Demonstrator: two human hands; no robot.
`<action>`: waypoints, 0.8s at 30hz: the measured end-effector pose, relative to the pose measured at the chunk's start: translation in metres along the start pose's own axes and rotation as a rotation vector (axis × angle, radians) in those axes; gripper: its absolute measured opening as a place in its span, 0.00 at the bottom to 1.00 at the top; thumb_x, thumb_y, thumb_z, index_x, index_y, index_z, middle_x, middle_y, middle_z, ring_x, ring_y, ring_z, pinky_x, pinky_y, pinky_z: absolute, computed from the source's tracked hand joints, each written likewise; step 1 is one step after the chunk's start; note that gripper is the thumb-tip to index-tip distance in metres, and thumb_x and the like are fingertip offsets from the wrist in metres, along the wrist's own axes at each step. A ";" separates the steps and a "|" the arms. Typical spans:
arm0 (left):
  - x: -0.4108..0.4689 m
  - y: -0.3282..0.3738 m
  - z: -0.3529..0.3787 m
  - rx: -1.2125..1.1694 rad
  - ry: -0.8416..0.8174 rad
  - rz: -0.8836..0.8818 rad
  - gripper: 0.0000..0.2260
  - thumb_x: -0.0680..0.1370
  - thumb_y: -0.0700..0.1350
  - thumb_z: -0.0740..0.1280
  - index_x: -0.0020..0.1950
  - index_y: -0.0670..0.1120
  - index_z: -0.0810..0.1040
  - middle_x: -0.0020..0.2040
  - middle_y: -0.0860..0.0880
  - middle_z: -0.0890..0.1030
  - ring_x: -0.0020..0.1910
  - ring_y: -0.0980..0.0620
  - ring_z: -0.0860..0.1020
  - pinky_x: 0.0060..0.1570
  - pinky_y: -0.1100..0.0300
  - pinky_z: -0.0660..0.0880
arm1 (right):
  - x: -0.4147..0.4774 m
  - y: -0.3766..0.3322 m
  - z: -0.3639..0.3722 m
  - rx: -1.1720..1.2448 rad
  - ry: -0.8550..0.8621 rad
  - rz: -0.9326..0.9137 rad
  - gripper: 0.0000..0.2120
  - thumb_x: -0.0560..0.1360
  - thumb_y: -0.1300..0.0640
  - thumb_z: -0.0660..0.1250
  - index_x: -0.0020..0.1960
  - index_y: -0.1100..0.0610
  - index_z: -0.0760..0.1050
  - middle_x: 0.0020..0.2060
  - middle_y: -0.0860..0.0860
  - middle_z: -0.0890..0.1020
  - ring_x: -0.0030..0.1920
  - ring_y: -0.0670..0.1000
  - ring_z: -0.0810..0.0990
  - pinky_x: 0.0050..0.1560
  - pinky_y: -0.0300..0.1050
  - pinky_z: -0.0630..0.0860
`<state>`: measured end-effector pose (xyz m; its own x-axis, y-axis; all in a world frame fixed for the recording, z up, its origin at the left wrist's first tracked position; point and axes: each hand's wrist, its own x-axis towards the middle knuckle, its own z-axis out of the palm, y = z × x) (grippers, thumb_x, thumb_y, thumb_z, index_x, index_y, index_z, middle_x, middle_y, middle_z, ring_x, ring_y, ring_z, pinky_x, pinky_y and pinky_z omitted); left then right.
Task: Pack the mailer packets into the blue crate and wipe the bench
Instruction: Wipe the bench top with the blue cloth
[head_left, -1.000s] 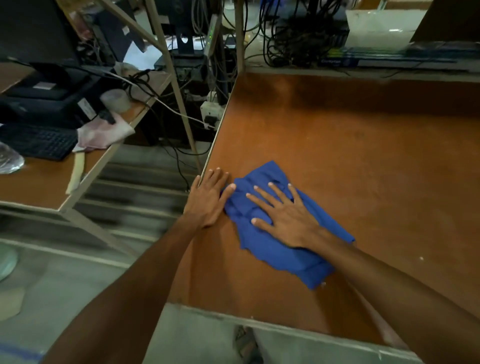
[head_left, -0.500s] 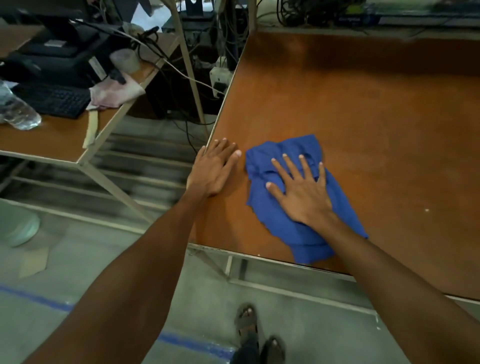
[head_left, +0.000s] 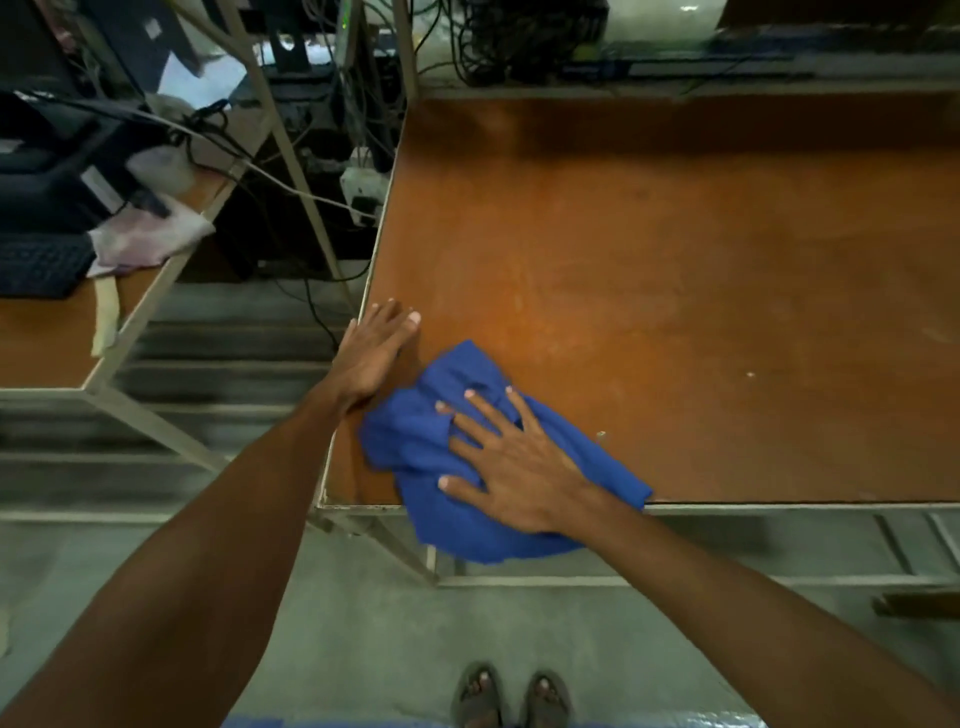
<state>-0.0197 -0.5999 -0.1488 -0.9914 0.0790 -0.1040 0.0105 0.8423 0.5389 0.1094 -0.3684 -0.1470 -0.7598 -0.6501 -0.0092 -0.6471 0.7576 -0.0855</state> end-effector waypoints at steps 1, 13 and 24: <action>-0.003 -0.001 0.002 0.086 -0.003 0.017 0.23 0.84 0.58 0.51 0.78 0.53 0.61 0.81 0.49 0.55 0.80 0.49 0.50 0.76 0.45 0.44 | -0.013 0.007 -0.001 -0.015 -0.032 -0.061 0.31 0.80 0.33 0.46 0.76 0.48 0.62 0.79 0.44 0.54 0.80 0.52 0.47 0.77 0.63 0.43; -0.034 0.045 0.042 0.425 0.054 0.242 0.36 0.77 0.69 0.40 0.80 0.52 0.53 0.81 0.49 0.52 0.80 0.50 0.49 0.77 0.45 0.47 | -0.098 0.106 -0.009 -0.044 -0.049 0.252 0.31 0.77 0.29 0.39 0.78 0.36 0.52 0.79 0.41 0.51 0.79 0.49 0.46 0.77 0.62 0.45; 0.026 0.102 0.073 0.396 0.022 0.293 0.35 0.78 0.68 0.43 0.81 0.52 0.52 0.81 0.51 0.50 0.80 0.51 0.47 0.77 0.44 0.47 | -0.061 0.232 -0.016 0.014 0.003 0.573 0.35 0.73 0.25 0.32 0.77 0.35 0.39 0.79 0.40 0.46 0.80 0.52 0.46 0.76 0.65 0.42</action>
<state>-0.0352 -0.4725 -0.1575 -0.9417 0.3355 0.0241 0.3341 0.9246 0.1833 0.0046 -0.1522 -0.1501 -0.9892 -0.1354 -0.0552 -0.1307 0.9881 -0.0813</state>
